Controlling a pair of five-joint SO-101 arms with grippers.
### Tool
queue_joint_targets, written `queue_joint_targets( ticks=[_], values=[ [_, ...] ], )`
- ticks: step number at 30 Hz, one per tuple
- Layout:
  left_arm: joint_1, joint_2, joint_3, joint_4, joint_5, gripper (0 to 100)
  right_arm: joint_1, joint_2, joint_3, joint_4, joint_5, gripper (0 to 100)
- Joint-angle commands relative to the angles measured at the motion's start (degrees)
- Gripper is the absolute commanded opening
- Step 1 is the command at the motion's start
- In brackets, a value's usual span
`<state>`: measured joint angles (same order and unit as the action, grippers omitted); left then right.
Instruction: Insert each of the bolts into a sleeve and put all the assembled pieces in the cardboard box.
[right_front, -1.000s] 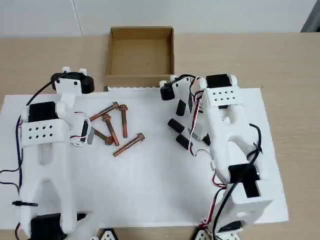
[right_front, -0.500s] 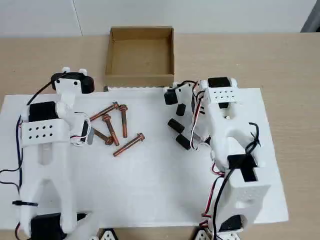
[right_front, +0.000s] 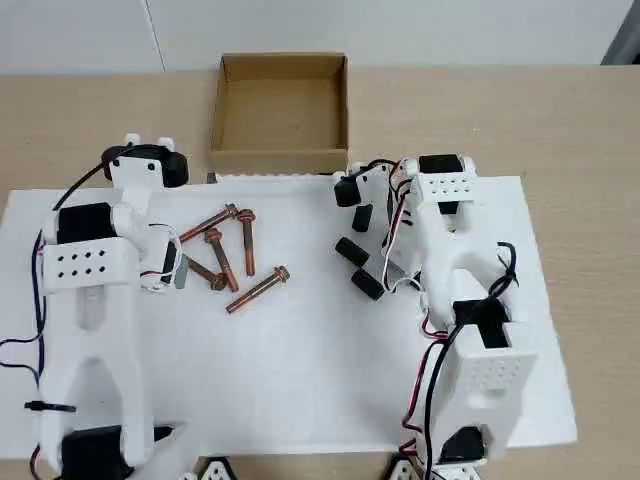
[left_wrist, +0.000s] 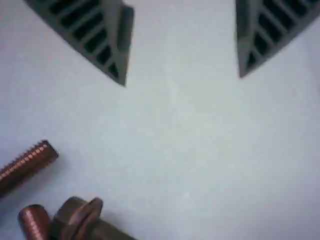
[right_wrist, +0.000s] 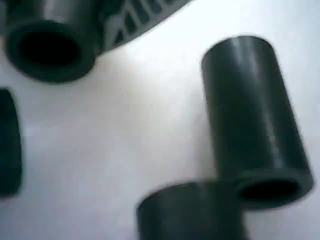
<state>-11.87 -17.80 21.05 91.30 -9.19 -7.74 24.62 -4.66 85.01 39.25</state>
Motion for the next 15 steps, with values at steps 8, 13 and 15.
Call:
queue_joint_targets(
  ticks=[8, 13, 15],
  values=[
    [0.00, -0.79, 1.98, 0.18, -0.18, 14, -0.48, -11.47, -7.56, 9.63, -2.46, 1.0],
    [0.00, -0.18, 0.40, 1.32, 0.26, 14, -0.13, -19.74, -8.00, 13.32, -5.54, 0.3],
    [0.09, 0.35, -0.22, 1.49, 1.76, 14, 0.48, -22.99, -7.56, 13.49, -7.38, 0.2]
  ],
)
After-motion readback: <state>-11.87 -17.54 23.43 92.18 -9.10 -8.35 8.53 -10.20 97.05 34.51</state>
